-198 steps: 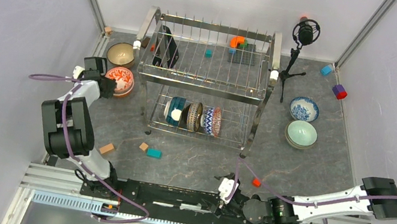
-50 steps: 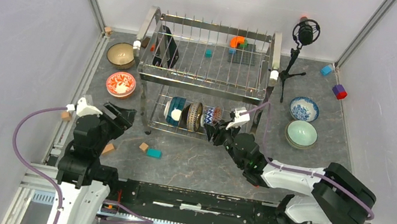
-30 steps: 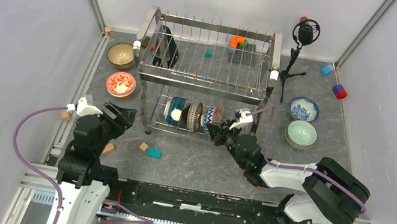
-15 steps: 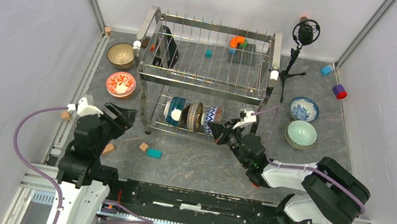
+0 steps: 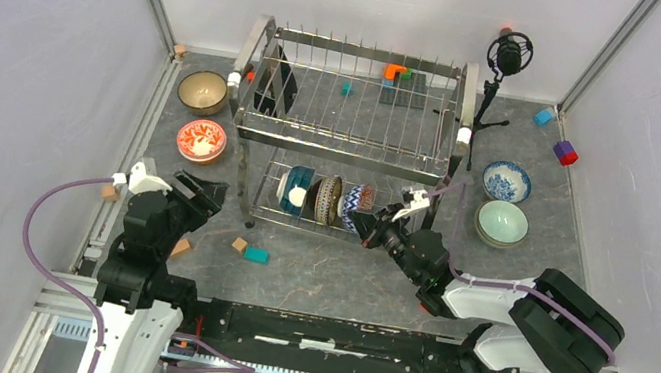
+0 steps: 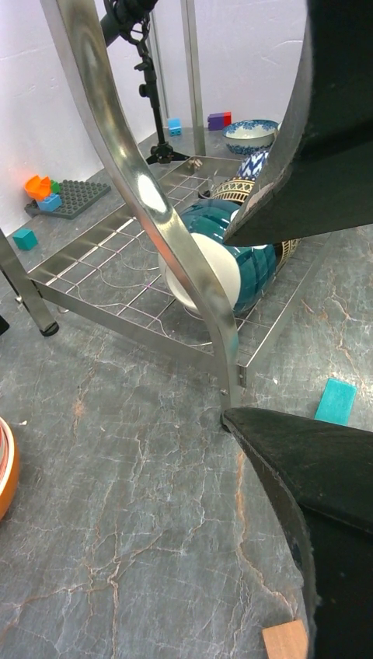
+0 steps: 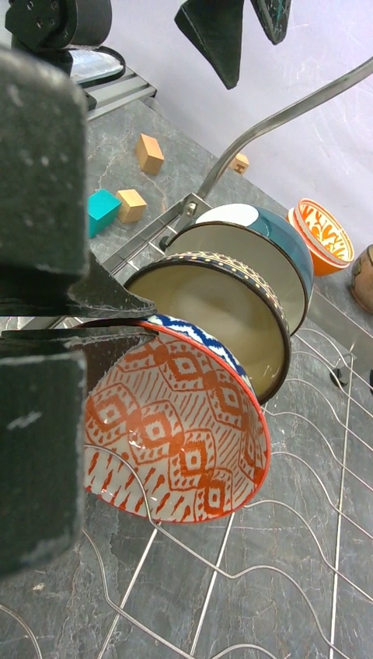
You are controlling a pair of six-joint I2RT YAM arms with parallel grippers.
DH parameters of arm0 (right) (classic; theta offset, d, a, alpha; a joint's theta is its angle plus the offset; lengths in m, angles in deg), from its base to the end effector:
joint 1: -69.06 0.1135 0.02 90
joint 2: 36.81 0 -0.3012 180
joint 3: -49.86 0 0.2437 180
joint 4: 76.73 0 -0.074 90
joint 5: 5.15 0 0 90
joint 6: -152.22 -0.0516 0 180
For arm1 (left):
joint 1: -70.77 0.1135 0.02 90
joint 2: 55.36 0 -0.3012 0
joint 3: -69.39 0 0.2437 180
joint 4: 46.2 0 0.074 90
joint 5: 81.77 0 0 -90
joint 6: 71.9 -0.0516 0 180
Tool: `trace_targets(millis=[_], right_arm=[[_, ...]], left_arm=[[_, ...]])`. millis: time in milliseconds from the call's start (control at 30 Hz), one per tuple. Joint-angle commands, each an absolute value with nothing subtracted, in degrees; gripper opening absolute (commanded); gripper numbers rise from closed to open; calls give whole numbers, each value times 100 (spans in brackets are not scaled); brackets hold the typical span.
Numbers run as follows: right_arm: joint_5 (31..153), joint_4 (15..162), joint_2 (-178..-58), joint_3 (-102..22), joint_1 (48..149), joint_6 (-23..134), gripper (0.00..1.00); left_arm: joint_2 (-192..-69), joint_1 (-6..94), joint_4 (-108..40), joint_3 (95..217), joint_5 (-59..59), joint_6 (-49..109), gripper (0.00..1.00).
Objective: Unload the bowls from the dish rack
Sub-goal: Pick up the bowl from the dish rack.
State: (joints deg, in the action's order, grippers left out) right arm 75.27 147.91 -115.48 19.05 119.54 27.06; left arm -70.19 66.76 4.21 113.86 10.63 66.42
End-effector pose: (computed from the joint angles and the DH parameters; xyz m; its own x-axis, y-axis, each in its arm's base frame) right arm 0.1651 0.1866 0.2211 -0.4064 0.3997 -0.8216 -0.5148 0.6427 0.5673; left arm 0.0580 -0.0019 0.2666 -0.2582 -0.7299 -0.6328 -0.2437 0.6831 -0.6885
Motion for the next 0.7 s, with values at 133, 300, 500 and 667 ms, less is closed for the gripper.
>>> trace_targets(millis=[133, 300, 500, 667], right_arm=[[7962, 15931, -11430, 2238, 11646, 2101, 0], [8409, 16753, -11604, 2422, 11437, 1697, 0], [8755, 17417, -11804, 2547, 11246, 1251, 0], [8975, 17866, -11941, 2610, 11148, 933, 0]], left_arm=[[-6987, 6663, 202, 11362, 963, 6445, 81], [-6986, 6650, 199, 11361, 964, 6446, 81], [-6982, 6649, 200, 11355, 963, 6442, 81], [-7002, 6655, 202, 11359, 964, 6442, 81]])
